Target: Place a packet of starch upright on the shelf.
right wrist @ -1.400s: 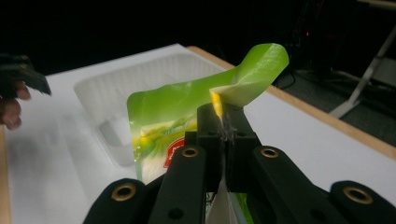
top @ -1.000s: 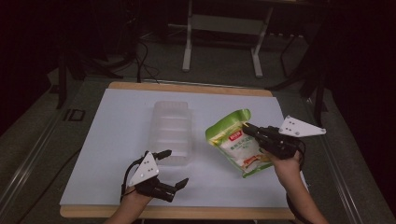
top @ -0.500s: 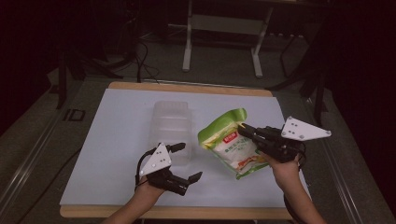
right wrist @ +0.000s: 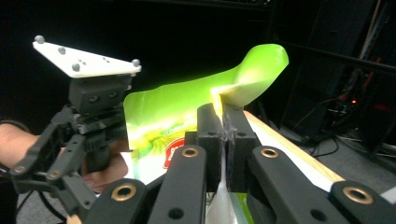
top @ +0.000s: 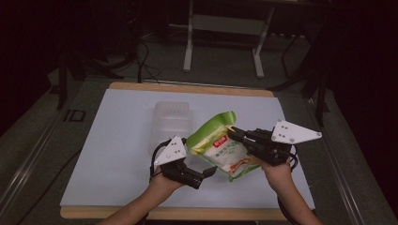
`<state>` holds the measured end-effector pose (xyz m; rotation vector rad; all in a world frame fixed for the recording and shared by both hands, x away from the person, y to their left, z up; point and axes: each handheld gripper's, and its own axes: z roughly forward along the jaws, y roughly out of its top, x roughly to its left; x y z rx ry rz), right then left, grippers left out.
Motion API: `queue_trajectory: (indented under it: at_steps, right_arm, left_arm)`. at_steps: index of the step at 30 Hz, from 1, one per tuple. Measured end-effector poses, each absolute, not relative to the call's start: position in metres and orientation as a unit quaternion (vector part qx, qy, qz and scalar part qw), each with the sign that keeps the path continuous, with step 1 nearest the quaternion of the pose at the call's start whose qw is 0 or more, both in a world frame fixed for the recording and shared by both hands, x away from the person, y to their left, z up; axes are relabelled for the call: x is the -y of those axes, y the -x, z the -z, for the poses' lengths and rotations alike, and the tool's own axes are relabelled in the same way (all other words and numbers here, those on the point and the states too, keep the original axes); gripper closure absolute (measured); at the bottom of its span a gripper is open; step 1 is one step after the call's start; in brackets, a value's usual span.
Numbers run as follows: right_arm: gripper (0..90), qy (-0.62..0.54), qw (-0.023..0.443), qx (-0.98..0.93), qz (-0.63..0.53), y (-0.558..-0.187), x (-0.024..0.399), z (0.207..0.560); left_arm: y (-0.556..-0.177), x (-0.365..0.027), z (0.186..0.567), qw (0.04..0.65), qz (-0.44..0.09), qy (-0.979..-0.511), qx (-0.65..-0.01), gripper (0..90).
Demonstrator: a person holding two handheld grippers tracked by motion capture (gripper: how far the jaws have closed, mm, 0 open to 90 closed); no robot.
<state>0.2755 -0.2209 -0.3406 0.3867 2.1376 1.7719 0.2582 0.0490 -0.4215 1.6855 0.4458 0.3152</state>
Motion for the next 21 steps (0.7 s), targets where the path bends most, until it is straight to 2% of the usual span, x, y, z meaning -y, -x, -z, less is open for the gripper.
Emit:
queue_trajectory:
  at_steps: [4, 6, 10, 13, 15, 21]
  right_arm:
    - [87.3, -0.13, 0.163, -0.755, -0.622, -0.276, 0.217, 0.344]
    - [87.3, -0.129, 0.162, -0.755, -0.622, -0.276, 0.216, 0.345]
    - [87.3, -0.127, 0.167, -0.758, -0.617, -0.275, 0.213, 0.348]
    - [87.3, -0.124, 0.168, -0.76, -0.615, -0.275, 0.213, 0.351]
    - [87.2, -0.126, 0.164, -0.759, -0.618, -0.275, 0.214, 0.353]
    - [87.2, -0.136, 0.154, -0.757, -0.62, -0.278, 0.216, 0.361]
  left_arm:
    - [-0.263, -0.046, 0.42, 0.631, -0.135, -0.734, -0.211, 14.5]
    - [-0.264, -0.045, 0.42, 0.632, -0.132, -0.733, -0.215, 17.3]
    - [-0.266, -0.046, 0.418, 0.644, -0.113, -0.732, -0.192, 45.3]
    - [-0.266, -0.048, 0.416, 0.645, -0.12, -0.734, -0.177, 57.9]
    - [-0.265, -0.048, 0.416, 0.637, -0.127, -0.739, -0.176, 64.4]
    - [-0.268, -0.05, 0.415, 0.618, -0.125, -0.757, -0.172, 73.4]
